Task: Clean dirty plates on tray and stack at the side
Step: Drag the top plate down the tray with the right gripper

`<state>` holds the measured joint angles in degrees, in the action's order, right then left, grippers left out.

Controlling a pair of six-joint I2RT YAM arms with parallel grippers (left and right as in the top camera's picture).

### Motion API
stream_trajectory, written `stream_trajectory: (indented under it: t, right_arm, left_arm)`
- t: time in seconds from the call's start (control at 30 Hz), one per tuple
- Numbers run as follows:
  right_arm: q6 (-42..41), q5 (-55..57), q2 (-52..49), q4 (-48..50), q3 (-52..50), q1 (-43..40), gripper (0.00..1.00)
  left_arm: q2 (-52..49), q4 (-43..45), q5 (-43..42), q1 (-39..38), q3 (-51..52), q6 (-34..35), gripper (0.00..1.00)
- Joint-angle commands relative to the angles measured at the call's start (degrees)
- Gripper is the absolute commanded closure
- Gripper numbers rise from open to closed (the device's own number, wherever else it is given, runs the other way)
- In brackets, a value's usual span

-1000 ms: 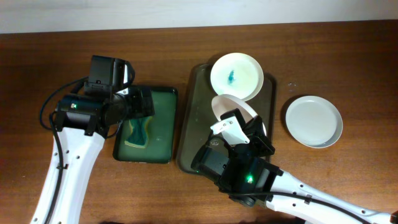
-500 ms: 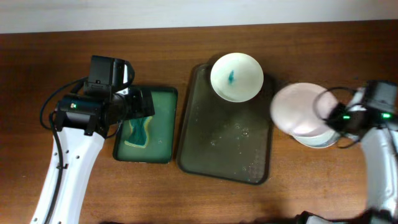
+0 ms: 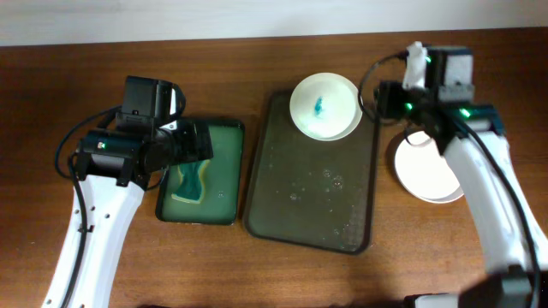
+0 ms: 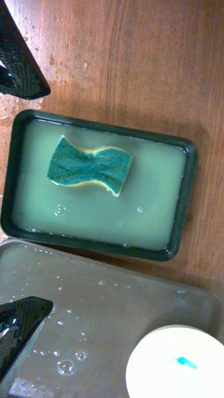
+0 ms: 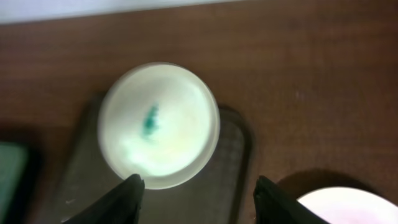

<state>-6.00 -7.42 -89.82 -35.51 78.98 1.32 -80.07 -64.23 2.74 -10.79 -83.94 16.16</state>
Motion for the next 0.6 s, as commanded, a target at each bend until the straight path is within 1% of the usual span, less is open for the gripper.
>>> stream_trajectory:
  t: [0.0, 0.07, 0.1, 0.17, 0.2, 0.23, 0.3, 0.33, 0.37, 0.4, 0.43, 0.47, 0.53, 0.57]
  right_arm:
    - [0.4, 2.5, -13.0, 8.0, -0.1, 0.2, 0.42]
    - [0.4, -0.5, -22.6, 11.9, -0.1, 0.2, 0.42]
    - [0.4, -2.4, -25.6, 12.7, -0.1, 0.2, 0.42]
    - [-0.5, -3.2, -29.0, 12.9, -0.1, 0.2, 0.59]
    - [-0.5, -4.5, -29.4, 11.5, -0.1, 0.2, 0.73]
    - [-0.5, -6.6, -29.0, 9.2, -0.1, 0.2, 0.96]
    - [-6.4, -7.2, -24.9, 4.0, -0.1, 0.2, 0.96]
    - [-7.8, -7.2, -20.0, 0.2, -0.1, 0.3, 0.96]
    - [-7.9, -7.0, -13.9, -4.6, -0.1, 0.3, 0.96]
    - [-7.9, -7.0, -10.1, -7.6, -0.1, 0.3, 0.96]
    - [-8.1, -6.3, -3.9, -14.0, -0.1, 0.3, 0.96]
    - [-8.0, -5.9, -0.3, -19.2, -0.1, 0.4, 0.96]
    - [-8.0, -4.7, 1.9, -29.9, -1.0, 2.3, 0.96]
    - [-9.4, -4.5, 1.8, -30.7, -4.3, 4.3, 0.96]
  left_arm:
    - [0.1, -0.1, -0.4, 0.2, -0.6, -0.6, 0.01]
    - [0.1, -0.1, -0.4, 0.2, -0.6, -0.6, 0.01]
    - [0.1, -0.1, -0.4, 0.2, -0.6, -0.6, 0.01]
    - [0.1, -0.1, -0.4, 0.2, -0.6, -0.6, 0.01]
    - [0.1, -0.1, -0.4, 0.2, -0.6, -0.6, 0.01]
    - [0.1, -0.1, -0.4, 0.2, -0.6, -0.6, 0.00]
    - [0.1, -0.1, -0.4, 0.2, -0.6, -0.6, 0.01]
    - [0.1, -0.1, -0.4, 0.2, -0.6, -0.6, 0.01]
    - [0.1, -0.1, -0.4, 0.2, -0.6, -0.6, 0.01]
    - [0.1, -0.1, -0.4, 0.2, -0.6, -0.6, 0.01]
    - [0.1, -0.1, -0.4, 0.2, -0.6, -0.6, 0.01]
    - [0.1, -0.1, -0.4, 0.2, -0.6, -0.6, 0.01]
    - [0.1, -0.1, -0.4, 0.2, -0.6, -0.6, 0.01]
    - [0.1, -0.1, -0.4, 0.2, -0.6, -0.6, 0.01]
